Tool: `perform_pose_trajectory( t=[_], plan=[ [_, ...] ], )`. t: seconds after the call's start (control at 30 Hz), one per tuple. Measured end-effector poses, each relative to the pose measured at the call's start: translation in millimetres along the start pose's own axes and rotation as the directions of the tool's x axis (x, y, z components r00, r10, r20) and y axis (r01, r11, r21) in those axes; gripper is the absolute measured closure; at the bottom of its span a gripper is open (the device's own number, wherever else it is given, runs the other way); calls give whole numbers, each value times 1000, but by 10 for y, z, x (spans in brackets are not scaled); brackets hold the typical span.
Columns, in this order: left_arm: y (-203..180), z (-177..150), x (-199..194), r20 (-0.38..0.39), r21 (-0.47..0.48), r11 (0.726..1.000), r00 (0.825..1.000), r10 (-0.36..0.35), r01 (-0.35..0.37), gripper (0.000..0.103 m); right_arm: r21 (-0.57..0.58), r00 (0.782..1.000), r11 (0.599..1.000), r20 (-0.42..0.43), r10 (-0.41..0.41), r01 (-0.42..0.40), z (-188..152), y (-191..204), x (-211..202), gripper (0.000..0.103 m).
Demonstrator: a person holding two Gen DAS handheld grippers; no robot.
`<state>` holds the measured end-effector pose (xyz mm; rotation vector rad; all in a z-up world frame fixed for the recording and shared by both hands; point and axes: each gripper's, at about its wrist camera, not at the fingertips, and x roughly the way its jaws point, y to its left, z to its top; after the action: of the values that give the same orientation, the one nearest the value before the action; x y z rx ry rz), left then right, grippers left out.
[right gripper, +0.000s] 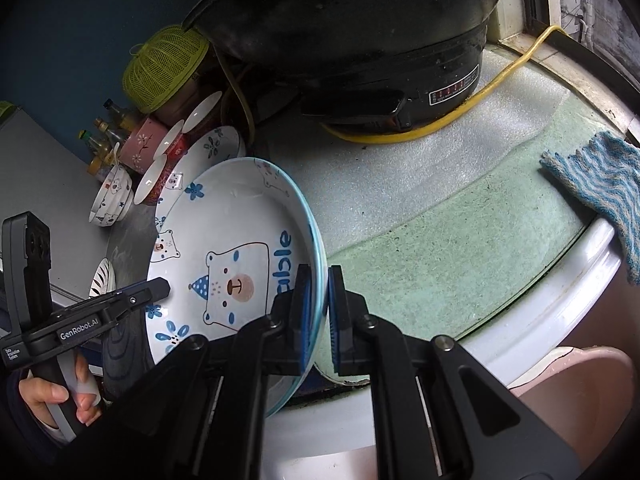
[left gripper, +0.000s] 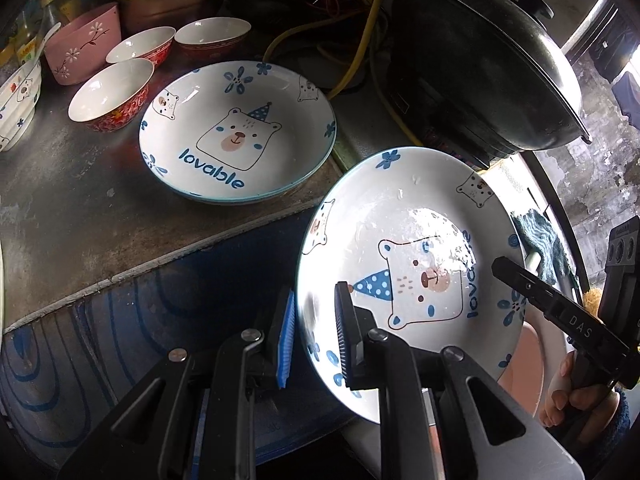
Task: Organize plates and bowls
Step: 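Lift the bear plate from the rack and carry it over the leaf-pattern plate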
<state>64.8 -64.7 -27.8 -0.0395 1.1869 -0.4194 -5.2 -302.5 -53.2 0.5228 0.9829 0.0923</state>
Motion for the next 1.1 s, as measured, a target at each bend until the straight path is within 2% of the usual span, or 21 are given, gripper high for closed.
perform_pose_trajectory(
  t=[0.5, 1.1],
  plan=[
    [826, -95, -316, 50, -146, 988, 997, 53, -45, 85, -135, 996, 989, -70, 56, -65, 54, 775, 395, 94],
    [1946, -190, -677, 89, -306, 949, 990, 110, -77, 85, -275, 983, 952, -158, 95, -136, 75, 1853, 994, 94]
  ],
)
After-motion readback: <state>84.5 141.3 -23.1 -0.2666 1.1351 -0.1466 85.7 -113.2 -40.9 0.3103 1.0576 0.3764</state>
